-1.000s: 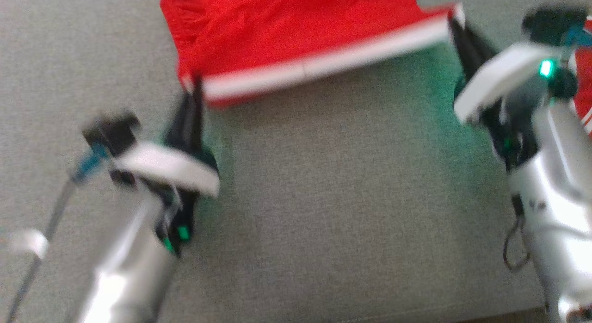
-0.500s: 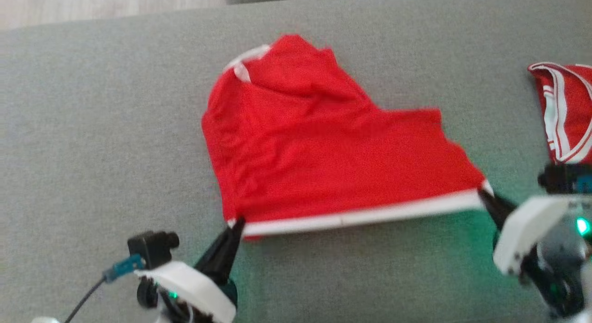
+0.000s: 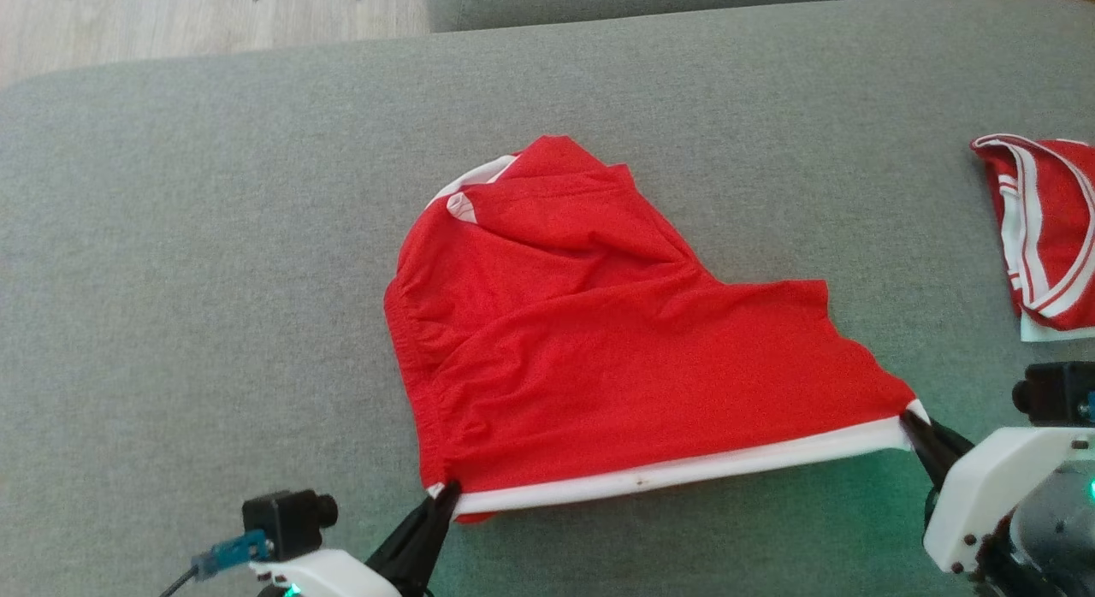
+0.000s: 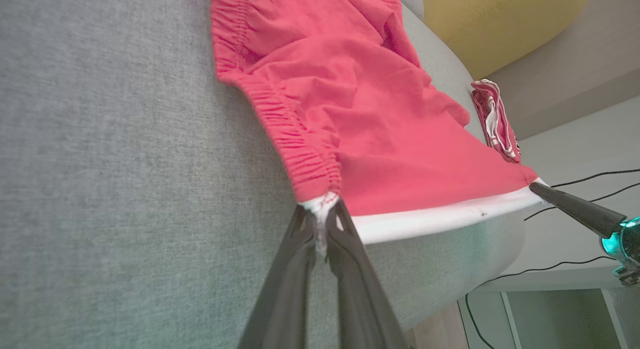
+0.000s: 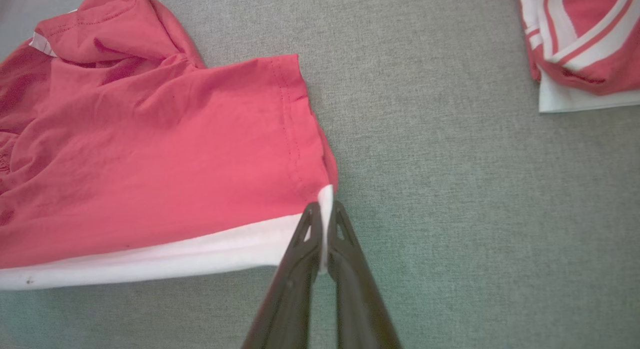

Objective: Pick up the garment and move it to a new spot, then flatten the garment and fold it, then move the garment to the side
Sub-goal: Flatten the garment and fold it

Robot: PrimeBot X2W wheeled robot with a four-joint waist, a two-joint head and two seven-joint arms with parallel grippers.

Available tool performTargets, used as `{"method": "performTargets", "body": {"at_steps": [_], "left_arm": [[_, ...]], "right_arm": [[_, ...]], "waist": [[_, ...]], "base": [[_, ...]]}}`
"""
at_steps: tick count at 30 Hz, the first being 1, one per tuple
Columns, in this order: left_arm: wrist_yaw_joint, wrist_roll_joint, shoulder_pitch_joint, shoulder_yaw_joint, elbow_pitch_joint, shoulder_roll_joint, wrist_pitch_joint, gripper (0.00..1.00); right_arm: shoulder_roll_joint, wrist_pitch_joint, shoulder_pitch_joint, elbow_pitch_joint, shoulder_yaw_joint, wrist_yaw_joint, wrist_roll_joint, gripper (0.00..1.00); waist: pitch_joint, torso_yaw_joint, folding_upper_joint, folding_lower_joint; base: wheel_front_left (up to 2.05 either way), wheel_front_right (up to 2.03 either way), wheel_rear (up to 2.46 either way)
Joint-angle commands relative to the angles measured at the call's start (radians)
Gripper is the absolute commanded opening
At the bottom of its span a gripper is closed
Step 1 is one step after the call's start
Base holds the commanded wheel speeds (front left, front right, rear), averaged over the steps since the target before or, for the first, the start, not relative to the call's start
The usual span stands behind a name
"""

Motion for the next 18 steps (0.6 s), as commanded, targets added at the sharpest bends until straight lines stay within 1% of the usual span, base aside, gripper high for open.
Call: {"method": "performTargets", "body": {"at_steps": [1, 3, 6, 9, 11, 13, 15, 18], "left_arm": [[0.003, 0.007, -0.018, 0.03, -0.032, 0.026, -0.002, 0.0], [0.001, 0.012, -0.021, 0.031, -0.03, 0.028, -0.007, 0.0], [-0.011, 0.018, -0.031, 0.046, -0.029, 0.024, -0.04, 0.0], [-0.022, 0.036, -0.06, 0.075, -0.034, 0.022, -0.088, 0.0], [-0.037, 0.035, -0.091, 0.1, -0.052, 0.009, -0.125, 0.0], [-0.056, 0.025, -0.136, 0.125, -0.084, 0.001, -0.141, 0.0], [-0.068, 0.024, -0.196, 0.15, -0.125, 0.009, -0.137, 0.0], [-0.071, 0.021, -0.317, 0.205, -0.199, 0.02, -0.125, 0.0]], "right_arm": [[-0.014, 0.002, -0.024, -0.043, 0.015, 0.007, -0.004, 0.0], [-0.011, -0.014, -0.03, -0.046, 0.022, 0.007, 0.005, 0.0], [-0.009, -0.067, -0.049, -0.055, 0.018, 0.007, 0.013, 0.0], [-0.007, -0.152, -0.087, -0.068, 0.01, 0.007, 0.011, 0.0], [-0.006, -0.231, -0.127, -0.081, 0.005, 0.007, 0.038, 0.0], [-0.005, -0.298, -0.169, -0.097, 0.01, 0.007, 0.067, 0.0], [-0.005, -0.353, -0.218, -0.122, 0.01, 0.007, 0.079, 0.0], [-0.004, -0.438, -0.327, -0.164, 0.004, 0.007, 0.086, 0.0]], "waist": [[-0.002, -0.001, 0.0, 0.0], [-0.003, -0.002, 0.0, 0.0], [-0.004, -0.002, 0.0, 0.0], [-0.008, 0.0, 0.0, 0.0], [-0.014, 0.003, 0.0, 0.0], [-0.025, 0.007, 0.0, 0.0], [-0.037, 0.009, 0.0, 0.0], [-0.054, 0.007, 0.0, 0.0]], "base": [[0.0, 0.0, 0.0], [0.0, 0.0, 0.0], [0.0, 0.0, 0.0], [0.0, 0.0, 0.0], [0.0, 0.0, 0.0], [0.0, 0.0, 0.0], [0.0, 0.0, 0.0], [0.0, 0.0, 0.0]]}}
